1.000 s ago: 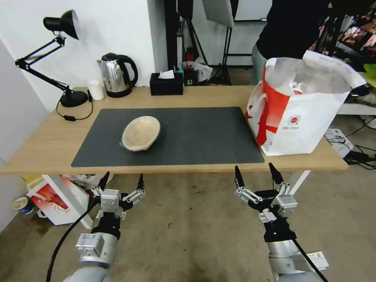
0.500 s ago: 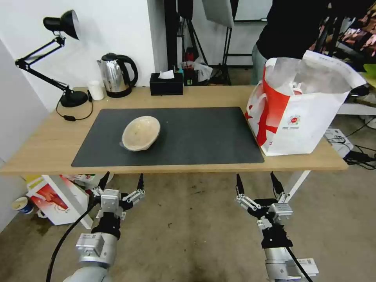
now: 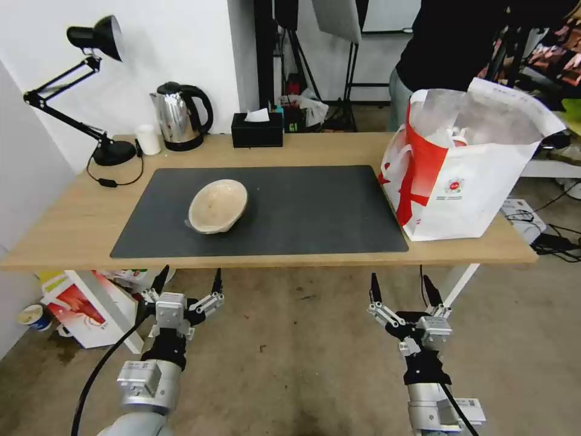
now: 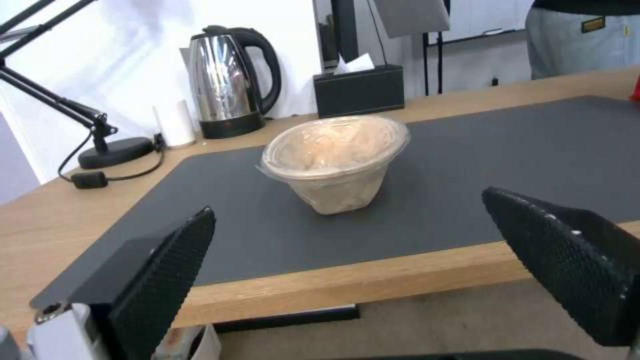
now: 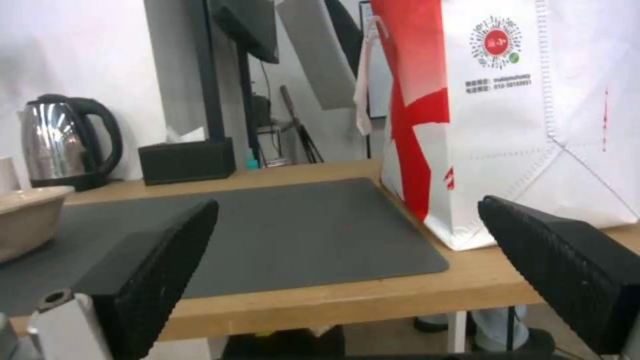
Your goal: Pick up the trash from the table and place it into the takeout bag.
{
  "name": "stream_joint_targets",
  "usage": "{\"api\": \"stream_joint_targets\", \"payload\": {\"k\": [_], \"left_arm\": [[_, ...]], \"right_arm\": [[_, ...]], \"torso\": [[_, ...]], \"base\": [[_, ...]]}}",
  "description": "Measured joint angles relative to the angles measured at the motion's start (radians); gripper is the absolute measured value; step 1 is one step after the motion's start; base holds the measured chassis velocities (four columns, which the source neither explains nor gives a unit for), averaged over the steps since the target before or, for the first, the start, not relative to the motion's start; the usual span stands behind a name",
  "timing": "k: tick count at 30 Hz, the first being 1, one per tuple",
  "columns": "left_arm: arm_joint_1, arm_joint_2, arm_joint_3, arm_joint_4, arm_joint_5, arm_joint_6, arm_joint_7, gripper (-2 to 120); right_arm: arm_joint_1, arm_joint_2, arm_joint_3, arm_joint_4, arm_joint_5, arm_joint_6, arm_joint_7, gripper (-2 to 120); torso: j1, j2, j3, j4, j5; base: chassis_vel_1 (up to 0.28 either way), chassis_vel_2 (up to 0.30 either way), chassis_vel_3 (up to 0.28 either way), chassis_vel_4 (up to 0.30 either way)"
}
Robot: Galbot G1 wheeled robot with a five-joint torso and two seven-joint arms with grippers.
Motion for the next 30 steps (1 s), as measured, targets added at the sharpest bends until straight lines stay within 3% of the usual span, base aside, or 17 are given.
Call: {"api": "stream_joint_targets", "payload": {"k": [30], "left_arm": [[0.000,0.000,0.000,0.000,0.000,0.000,0.000,100]], "right_arm": [[0.036,0.016,-0.006,-0.052,0.004,0.002,-0.036,100]], "torso": [[0.000,0.000,0.000,-0.0001,0.0001]], "base": [[0.000,0.000,0.000,0.000]]}}
